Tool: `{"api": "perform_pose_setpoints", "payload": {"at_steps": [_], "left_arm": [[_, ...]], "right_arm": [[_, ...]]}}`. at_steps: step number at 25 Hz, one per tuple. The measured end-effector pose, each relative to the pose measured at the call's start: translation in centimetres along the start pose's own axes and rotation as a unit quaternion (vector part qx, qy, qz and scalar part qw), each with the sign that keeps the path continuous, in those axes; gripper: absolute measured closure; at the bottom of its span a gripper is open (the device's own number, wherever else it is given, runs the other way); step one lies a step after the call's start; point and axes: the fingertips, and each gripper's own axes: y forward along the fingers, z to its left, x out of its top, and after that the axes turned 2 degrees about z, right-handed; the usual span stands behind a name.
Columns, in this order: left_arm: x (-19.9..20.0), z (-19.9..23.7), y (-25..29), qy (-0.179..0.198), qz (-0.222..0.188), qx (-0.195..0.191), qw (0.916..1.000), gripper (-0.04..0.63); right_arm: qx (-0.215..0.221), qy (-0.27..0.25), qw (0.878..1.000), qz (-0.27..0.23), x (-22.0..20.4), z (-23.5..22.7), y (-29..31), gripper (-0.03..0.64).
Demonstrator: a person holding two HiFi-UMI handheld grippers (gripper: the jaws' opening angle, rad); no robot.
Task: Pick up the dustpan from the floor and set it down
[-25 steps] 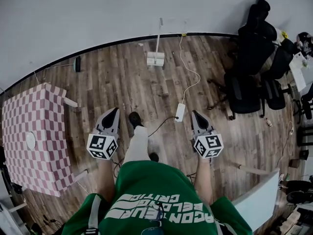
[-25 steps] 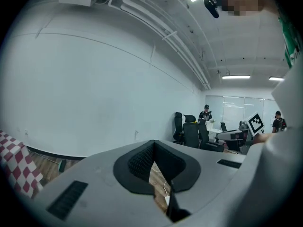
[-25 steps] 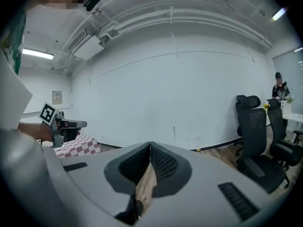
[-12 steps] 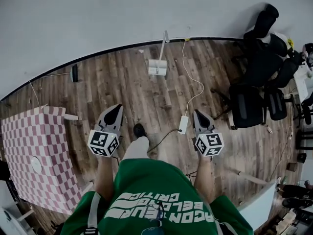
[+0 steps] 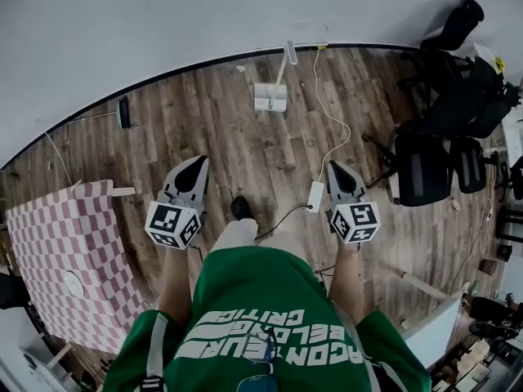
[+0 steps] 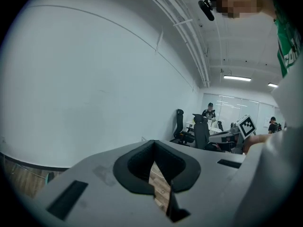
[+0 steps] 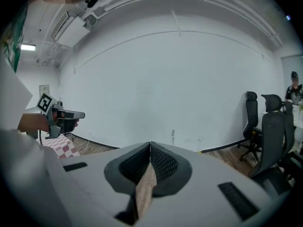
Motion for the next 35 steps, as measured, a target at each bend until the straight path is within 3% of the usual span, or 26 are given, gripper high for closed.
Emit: {"api": "perform_pose_setpoints", "payload": {"at_steps": [4, 10, 15, 18, 22, 28, 35], "left_arm": [[-0.1, 0.8, 2.4, 0.003, 0.013, -0.009, 0.9999, 0.598], [1.6, -0.1, 8.3, 0.016, 0.022, -0.021, 0.9994, 0.598], [4.1, 2.6, 13.1, 0.014, 0.021, 0.012, 0.9996, 0.598], [5.8, 3.0, 16.7, 0.003, 0.028, 0.003, 0.9996, 0.598], [8.3, 1.9, 21.8, 0.036, 0.038, -0.011, 0.9986, 0.598], [8.9, 2.1, 27.0, 0.021, 0.05, 0.003, 0.9985, 0.598], [10.3, 2.8, 30.4, 0.026, 0.036, 0.013, 0.9989, 0.598]], "right_arm": [[-0.005, 0.001, 1.0, 0.01, 0.4, -0.7, 0.8, 0.609], [-0.012, 0.013, 1.0, 0.007, 2.0, -6.0, 2.7, 0.609], [0.0, 0.009, 1.0, 0.002, 4.4, -11.7, 8.4, 0.609], [0.011, 0.006, 1.0, -0.012, 7.3, -15.3, 11.9, 0.608], [0.026, 0.011, 0.999, -0.021, 10.0, -19.2, 16.0, 0.607], [0.066, 0.0, 0.998, -0.015, 11.1, -21.0, 20.1, 0.609], [0.072, -0.013, 0.997, 0.012, 10.1, -22.1, 22.3, 0.607]]}}
